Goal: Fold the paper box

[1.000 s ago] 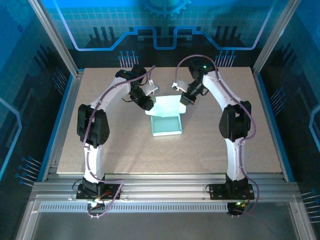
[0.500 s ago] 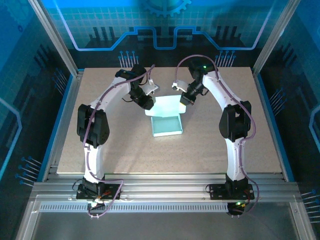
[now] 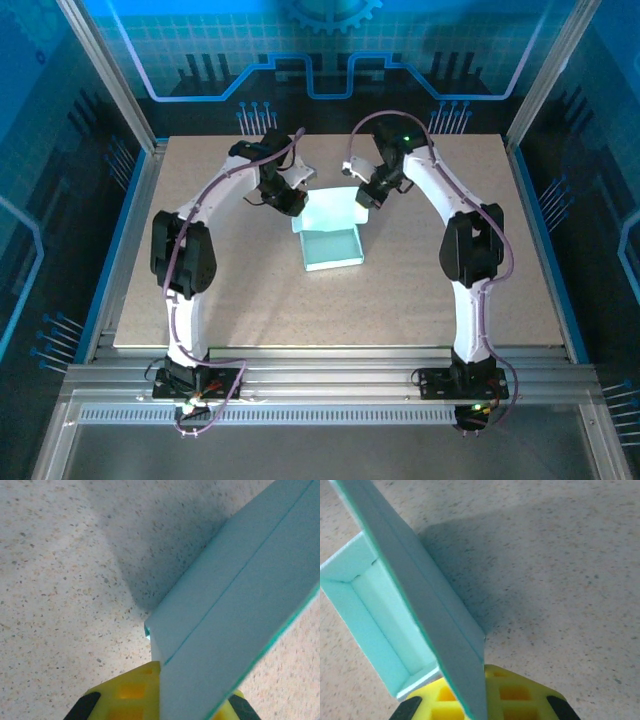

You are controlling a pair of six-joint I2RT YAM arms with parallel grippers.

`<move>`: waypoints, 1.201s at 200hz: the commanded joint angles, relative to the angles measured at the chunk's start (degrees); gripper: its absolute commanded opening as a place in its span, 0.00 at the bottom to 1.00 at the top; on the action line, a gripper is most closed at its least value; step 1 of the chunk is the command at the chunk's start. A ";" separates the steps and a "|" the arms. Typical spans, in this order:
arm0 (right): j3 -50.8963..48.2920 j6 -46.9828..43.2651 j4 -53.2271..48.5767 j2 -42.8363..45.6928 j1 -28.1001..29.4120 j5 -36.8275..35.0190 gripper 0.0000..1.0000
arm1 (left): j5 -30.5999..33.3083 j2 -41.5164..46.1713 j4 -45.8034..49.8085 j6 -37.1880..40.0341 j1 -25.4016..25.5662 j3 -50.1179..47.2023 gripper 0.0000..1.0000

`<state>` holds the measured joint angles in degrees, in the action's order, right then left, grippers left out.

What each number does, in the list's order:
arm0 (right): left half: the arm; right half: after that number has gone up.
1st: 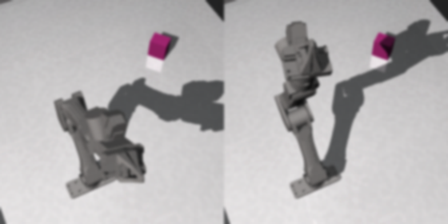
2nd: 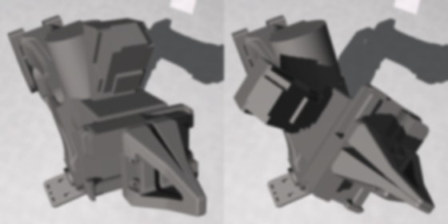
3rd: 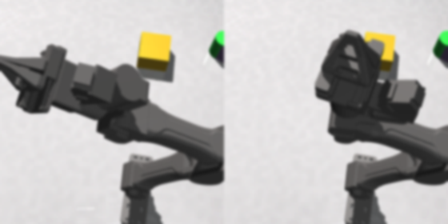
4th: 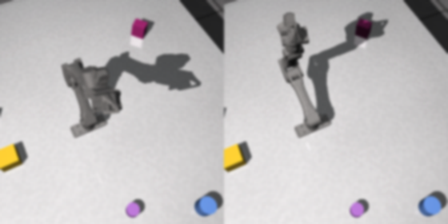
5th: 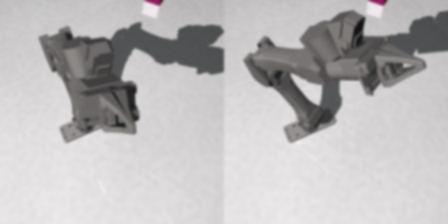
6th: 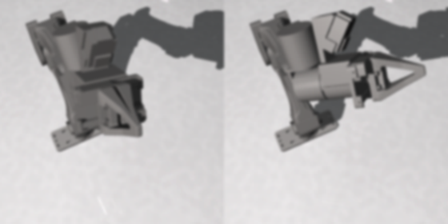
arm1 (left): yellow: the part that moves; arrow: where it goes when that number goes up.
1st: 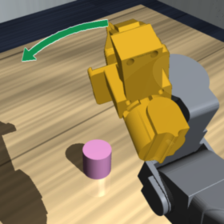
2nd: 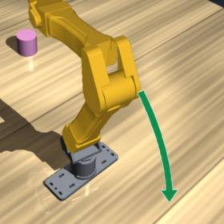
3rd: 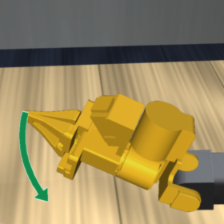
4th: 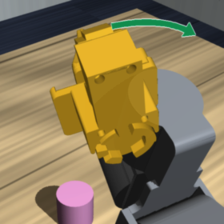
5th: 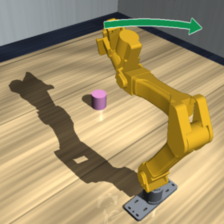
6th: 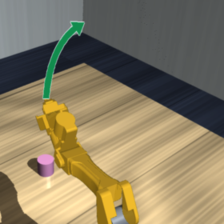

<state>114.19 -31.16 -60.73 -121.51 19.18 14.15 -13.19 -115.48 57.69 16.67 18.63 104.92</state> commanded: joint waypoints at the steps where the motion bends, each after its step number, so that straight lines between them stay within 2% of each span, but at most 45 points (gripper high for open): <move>1: -5.69 13.51 7.61 5.33 0.77 -8.56 0.00 | 0.62 7.00 -8.11 -9.49 0.38 -4.64 0.00; 28: -12.82 26.45 14.68 10.85 2.04 -13.98 0.00 | 4.66 11.15 -17.62 -15.44 2.25 -11.97 0.00; 63: -23.30 40.08 23.79 16.74 5.24 -22.95 0.00 | 12.19 11.96 -24.27 -20.53 4.18 -14.92 0.00; 101: -33.06 49.75 33.80 22.97 8.87 -30.77 0.00 | 18.13 11.77 -27.11 -26.92 4.75 -14.22 0.00; 124: -36.96 55.13 37.94 24.78 9.85 -31.91 0.00 | 19.18 12.52 -29.92 -29.99 5.39 -15.37 0.00; 174: -38.27 61.01 40.49 24.88 14.05 -40.46 0.00 | 21.96 14.66 -35.43 -30.80 7.84 -19.54 0.00; 240: -35.44 67.43 37.68 22.69 17.69 -45.96 0.00 | 22.82 16.17 -42.55 -34.38 7.99 -25.07 0.00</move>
<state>76.60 30.72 -21.89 -97.62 35.86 -28.16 9.87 -101.95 21.58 -13.52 26.63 81.43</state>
